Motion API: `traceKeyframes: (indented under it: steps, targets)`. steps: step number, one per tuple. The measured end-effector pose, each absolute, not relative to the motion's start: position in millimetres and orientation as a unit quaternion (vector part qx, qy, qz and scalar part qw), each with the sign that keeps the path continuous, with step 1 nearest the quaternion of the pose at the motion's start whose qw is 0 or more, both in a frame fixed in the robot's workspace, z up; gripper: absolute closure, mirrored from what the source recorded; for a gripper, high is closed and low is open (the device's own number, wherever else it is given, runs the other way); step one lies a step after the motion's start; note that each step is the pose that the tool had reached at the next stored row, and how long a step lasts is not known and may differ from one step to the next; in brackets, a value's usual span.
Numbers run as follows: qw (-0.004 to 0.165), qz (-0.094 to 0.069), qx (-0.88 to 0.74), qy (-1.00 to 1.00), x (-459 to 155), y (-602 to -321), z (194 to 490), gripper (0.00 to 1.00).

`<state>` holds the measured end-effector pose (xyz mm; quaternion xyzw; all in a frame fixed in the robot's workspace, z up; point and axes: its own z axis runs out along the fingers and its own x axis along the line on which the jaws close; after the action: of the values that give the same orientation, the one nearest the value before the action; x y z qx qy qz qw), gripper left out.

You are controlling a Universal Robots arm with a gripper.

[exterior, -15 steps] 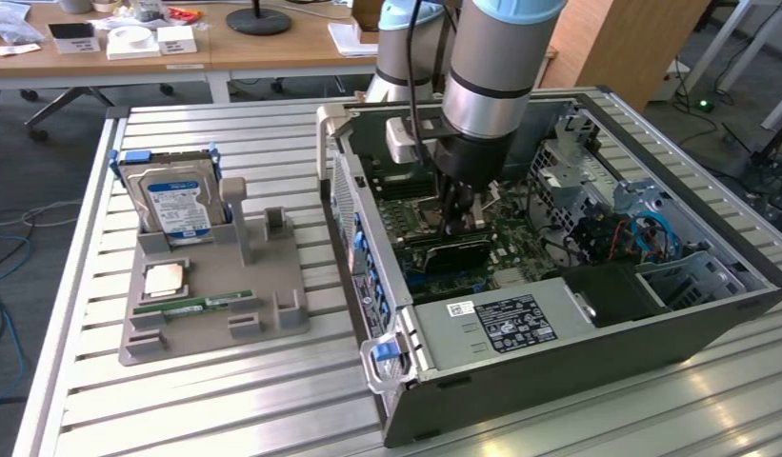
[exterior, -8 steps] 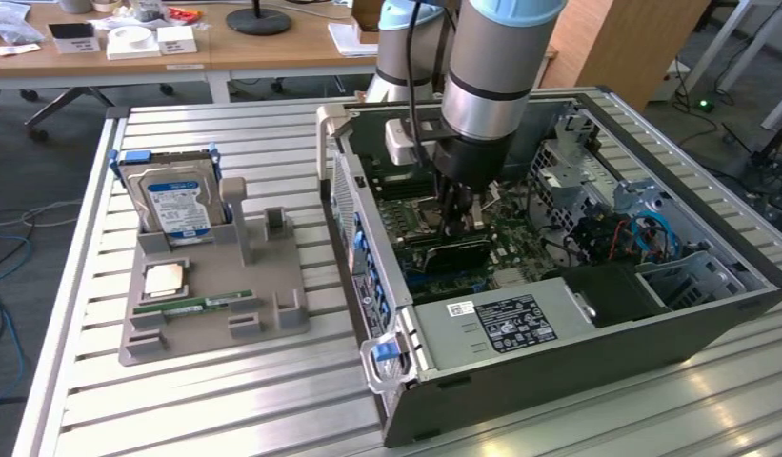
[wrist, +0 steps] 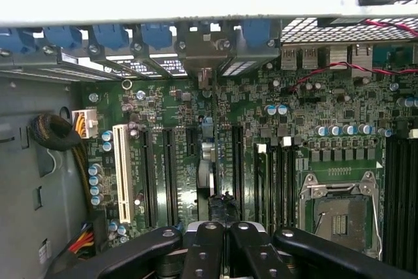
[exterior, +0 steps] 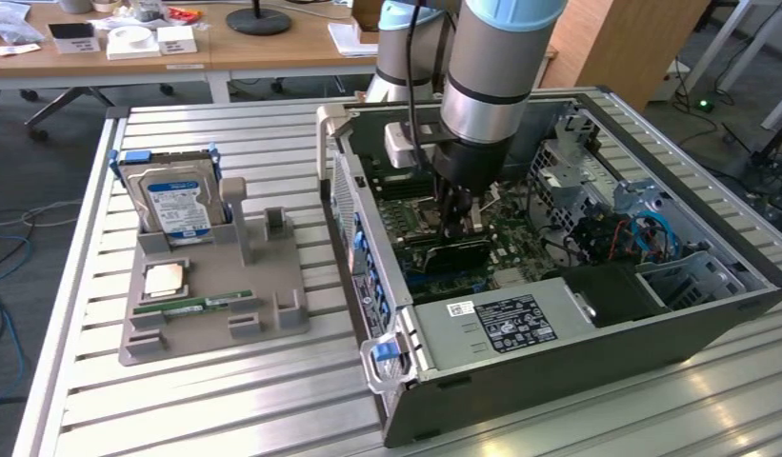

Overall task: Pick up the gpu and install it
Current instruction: 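Press down on the gpu until it lock into place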

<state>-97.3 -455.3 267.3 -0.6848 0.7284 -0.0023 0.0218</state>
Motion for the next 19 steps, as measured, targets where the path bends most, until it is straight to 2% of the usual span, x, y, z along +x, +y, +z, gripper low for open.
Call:
traceKeyframes:
  steps: [19]
  targets:
    - [0.022, -0.002, -0.685, 0.728, -97.4, -454.8, 264.3, 0.89]
